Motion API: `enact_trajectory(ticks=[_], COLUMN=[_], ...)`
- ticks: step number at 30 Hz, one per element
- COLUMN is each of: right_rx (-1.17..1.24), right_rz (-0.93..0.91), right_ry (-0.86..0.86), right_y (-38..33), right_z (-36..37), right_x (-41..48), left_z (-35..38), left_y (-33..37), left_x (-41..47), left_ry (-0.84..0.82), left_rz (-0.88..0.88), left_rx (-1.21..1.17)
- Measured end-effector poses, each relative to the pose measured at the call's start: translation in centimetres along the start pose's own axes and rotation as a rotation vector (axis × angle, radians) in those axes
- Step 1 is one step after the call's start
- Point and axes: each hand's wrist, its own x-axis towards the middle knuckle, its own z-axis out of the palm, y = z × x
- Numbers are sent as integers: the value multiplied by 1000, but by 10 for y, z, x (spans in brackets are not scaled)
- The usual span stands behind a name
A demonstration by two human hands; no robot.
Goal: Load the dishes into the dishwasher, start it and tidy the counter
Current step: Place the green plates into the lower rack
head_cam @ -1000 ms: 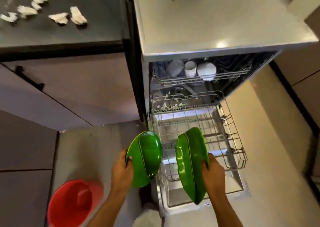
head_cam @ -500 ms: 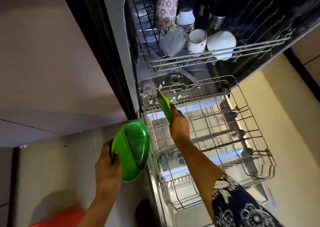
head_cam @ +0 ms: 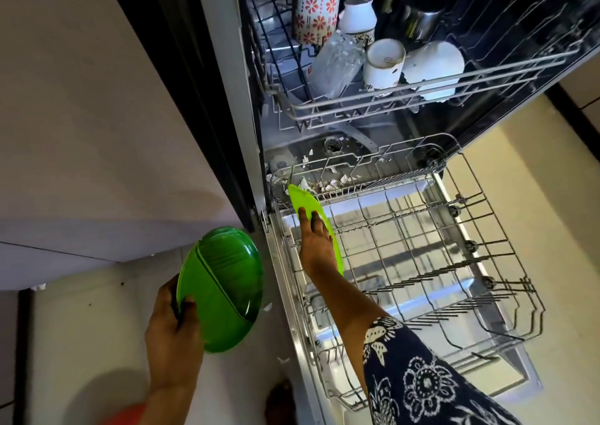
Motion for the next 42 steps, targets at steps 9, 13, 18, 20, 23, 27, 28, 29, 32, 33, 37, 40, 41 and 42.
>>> enact_trajectory(ticks=[9,13,18,20,23,27,28,29,32,33,37,40,41,42], right_rx=[-1,15,172,230,210,262,331,422,816,997,1309,1343,1358,1357], right_rz=[-129,-163,-147,-144,-118,-128,-148,-151,-65,-11,157,241,251,253], right_ry=[112,175,47,-11,-117,-13,60,114,28,-68,-269,-291,-330,-354], right_y=[13,9,27,35,42,33,28,26,25,27,45,73,84,95], right_z=[-2,3,15,14,11,0,-3,-4,-4,-4,-19,-30,-35,-38], right_x=[7,21,42,47,52,34,22,8,-42,-57,-104,-126,-133,-139], left_z=[4,11,18,20,23,24,25,26,32,35,44,56,63,69], left_y=[-13,-15,-18,-21,-20,-14,-11,-8,4,6,1,-2,-2,-5], left_x=[-1,-2,1,2,1,-4,-5,-8,-22,-27,-54,-80,-91,-101], left_ry=[1,-24,-43,-43,-49,-29,-27,-20,10,13,-53,-116,-132,-154], left_rz=[-33,-11,0,-8,-17,-20,-30,-47,-110,-135,-218,-272,-282,-277], left_rx=[-44,-56,-98,-117,-130,-176,-189,-203,-294,-337,-440,-468,-467,-452])
